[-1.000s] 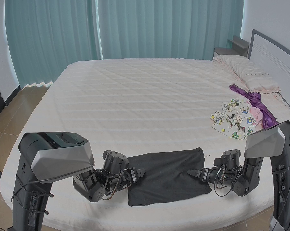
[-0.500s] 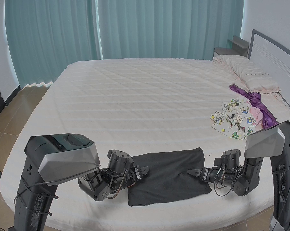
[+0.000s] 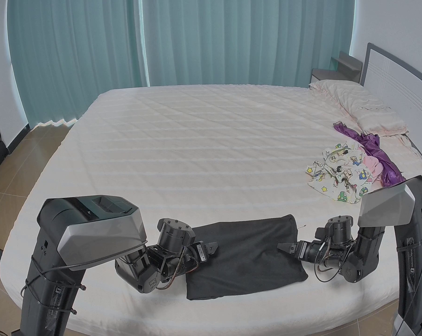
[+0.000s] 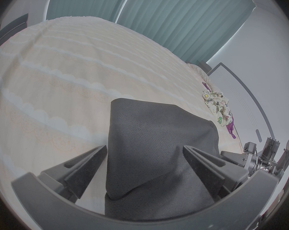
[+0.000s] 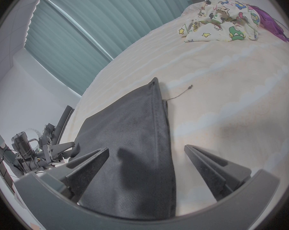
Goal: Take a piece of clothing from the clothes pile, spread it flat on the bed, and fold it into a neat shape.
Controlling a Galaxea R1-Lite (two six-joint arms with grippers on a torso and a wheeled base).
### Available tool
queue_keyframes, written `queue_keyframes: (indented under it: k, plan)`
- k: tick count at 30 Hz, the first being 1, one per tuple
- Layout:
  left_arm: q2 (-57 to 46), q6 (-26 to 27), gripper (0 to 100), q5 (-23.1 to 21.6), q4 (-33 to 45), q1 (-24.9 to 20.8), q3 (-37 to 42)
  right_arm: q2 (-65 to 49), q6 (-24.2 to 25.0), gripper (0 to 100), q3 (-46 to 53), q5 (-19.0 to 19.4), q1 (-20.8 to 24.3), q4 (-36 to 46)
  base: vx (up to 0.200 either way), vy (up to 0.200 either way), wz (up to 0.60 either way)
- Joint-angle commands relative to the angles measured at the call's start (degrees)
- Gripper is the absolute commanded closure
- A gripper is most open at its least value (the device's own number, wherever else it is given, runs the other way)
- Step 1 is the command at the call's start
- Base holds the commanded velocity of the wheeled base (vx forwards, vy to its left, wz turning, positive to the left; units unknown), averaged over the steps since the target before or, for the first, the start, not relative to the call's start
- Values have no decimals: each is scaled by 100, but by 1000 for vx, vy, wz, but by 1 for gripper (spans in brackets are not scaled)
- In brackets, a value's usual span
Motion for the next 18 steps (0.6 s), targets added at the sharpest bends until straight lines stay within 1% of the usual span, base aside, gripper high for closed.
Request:
queue_keyframes:
  k: [1, 6, 12, 16, 17, 18]
  plan:
    - [-2, -1, 0, -1, -13, 1, 1, 159, 3, 0, -220, -105, 235, 27, 0, 0, 0]
    - [-2, -10, 0, -1, -13, 1, -7, 229, 56, 0, -316, -114, 499, -34, 0, 0, 0]
    - [-2, -10, 0, -1, -13, -8, -7, 255, 74, 0, -396, -96, 516, -34, 0, 0, 0]
    - [-2, -10, 0, -1, -13, -104, -7, 255, 65, 0, -396, -96, 516, -25, 0, 0, 0]
    - [-11, -10, 0, -9, 5, -113, 1, 255, 65, 100, -396, -87, 516, -25, 0, 0, 0]
    - [-11, -10, 0, -9, 14, -113, 1, 255, 65, 100, -396, -87, 516, -34, 0, 0, 0]
